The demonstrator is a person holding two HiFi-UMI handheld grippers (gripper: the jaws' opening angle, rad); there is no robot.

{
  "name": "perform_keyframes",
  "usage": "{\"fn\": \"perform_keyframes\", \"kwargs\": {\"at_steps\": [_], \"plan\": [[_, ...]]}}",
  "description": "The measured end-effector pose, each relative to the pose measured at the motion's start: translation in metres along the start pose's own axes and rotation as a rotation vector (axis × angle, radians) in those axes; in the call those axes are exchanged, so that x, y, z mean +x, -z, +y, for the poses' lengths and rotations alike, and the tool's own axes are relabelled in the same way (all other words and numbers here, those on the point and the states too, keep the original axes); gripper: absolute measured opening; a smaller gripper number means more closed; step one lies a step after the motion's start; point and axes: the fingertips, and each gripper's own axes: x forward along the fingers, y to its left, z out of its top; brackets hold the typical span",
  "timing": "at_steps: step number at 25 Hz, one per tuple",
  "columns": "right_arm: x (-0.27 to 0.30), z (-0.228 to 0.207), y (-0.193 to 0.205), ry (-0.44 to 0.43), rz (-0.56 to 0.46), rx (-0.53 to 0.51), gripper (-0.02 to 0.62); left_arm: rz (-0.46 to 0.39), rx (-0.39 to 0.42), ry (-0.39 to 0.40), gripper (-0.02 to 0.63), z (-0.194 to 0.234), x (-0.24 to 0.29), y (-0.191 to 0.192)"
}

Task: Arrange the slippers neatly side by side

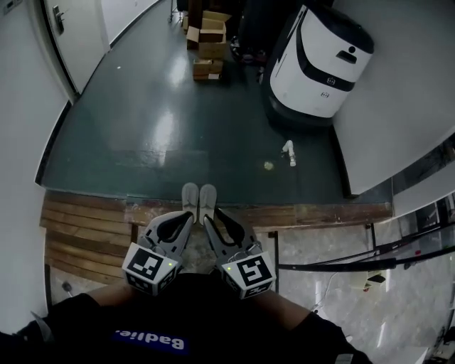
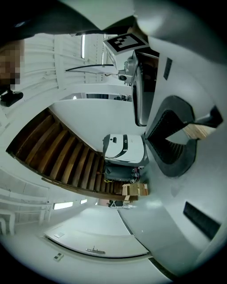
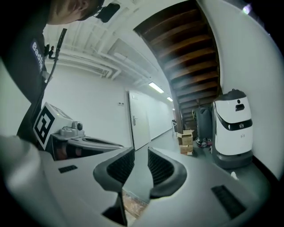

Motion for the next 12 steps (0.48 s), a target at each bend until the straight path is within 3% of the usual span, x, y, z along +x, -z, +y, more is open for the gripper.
{"fn": "perform_keyframes", "kwargs": {"at_steps": [4,8,12], "plan": [[-0.009,0.025,-0.004,0.011,-0.023,-0.042,0.020,-0.034,0.051,0.036,0.002,-0.008,-0.019,-0.010],[-0.010,0.047,-0.002,0.001,-0.036,-0.037,-0.002,-0.053,0.065,0.061,0.002,-0.011,-0.037,-0.009],[-0.009,0.055,0.002,0.013,-0.036,-0.026,-0.001,-0.018,0.061,0.081,0.002,-0.014,-0.047,-0.004]]}}
